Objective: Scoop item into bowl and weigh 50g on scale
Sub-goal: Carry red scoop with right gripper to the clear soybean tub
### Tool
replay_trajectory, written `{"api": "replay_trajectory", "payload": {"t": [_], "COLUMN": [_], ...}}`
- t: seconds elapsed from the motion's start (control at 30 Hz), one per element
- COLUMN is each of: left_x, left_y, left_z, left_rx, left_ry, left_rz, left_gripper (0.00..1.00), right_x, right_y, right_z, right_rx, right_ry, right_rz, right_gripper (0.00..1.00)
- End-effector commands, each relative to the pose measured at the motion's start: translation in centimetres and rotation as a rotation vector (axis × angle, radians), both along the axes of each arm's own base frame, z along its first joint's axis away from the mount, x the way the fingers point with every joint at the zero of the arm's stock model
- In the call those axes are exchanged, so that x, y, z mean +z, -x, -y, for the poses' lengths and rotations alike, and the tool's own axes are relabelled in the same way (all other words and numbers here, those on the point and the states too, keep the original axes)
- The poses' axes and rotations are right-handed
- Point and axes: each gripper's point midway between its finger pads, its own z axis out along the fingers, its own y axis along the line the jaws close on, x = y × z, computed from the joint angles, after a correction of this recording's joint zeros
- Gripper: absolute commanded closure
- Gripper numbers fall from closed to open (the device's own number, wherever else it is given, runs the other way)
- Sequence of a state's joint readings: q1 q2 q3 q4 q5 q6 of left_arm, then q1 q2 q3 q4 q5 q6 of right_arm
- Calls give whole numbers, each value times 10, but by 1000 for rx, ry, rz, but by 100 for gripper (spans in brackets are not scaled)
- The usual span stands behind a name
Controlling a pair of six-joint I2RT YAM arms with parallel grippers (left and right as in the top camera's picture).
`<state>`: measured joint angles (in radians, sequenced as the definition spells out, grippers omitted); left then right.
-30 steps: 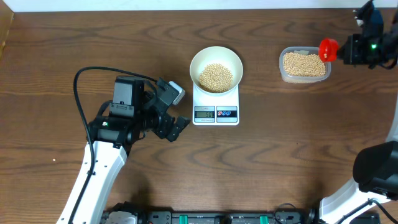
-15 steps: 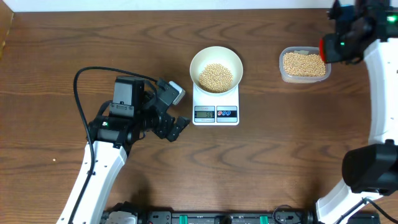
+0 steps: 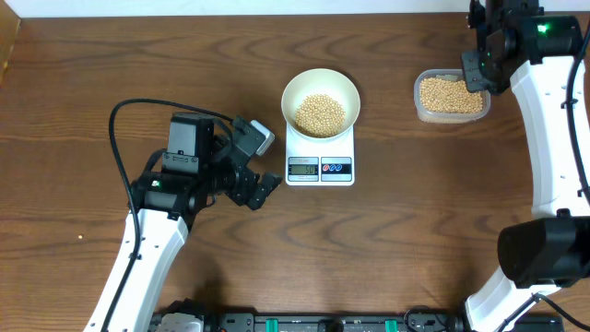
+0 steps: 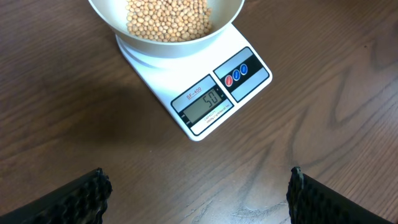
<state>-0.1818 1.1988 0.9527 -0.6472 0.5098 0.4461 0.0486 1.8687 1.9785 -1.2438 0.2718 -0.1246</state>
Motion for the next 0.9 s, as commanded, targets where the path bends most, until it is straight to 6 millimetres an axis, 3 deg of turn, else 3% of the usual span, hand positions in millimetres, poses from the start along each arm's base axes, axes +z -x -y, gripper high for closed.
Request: {"api": "replay_trajectory", "payload": {"t": [0.0, 0.13, 0.5, 0.87], "left_x": [-3, -3, -3, -3], "left_y": [1, 1, 1, 1], "left_z": [0, 0, 0, 0], "left_rx": [-7, -7, -7, -7], "left_ry": [-10, -10, -10, -10], "left_rz": [-2, -2, -2, -2], "left_gripper": [7, 7, 7, 7], "right_x": [5, -5, -36, -94], "right_y": [-2, -8, -6, -1], "right_z": [-7, -13, 18, 21], "right_rx": [-25, -6, -218, -498], "right_ry": [-114, -337, -771, -924], "right_rz": [35, 37, 44, -3], "right_gripper": [99, 99, 99, 99]}}
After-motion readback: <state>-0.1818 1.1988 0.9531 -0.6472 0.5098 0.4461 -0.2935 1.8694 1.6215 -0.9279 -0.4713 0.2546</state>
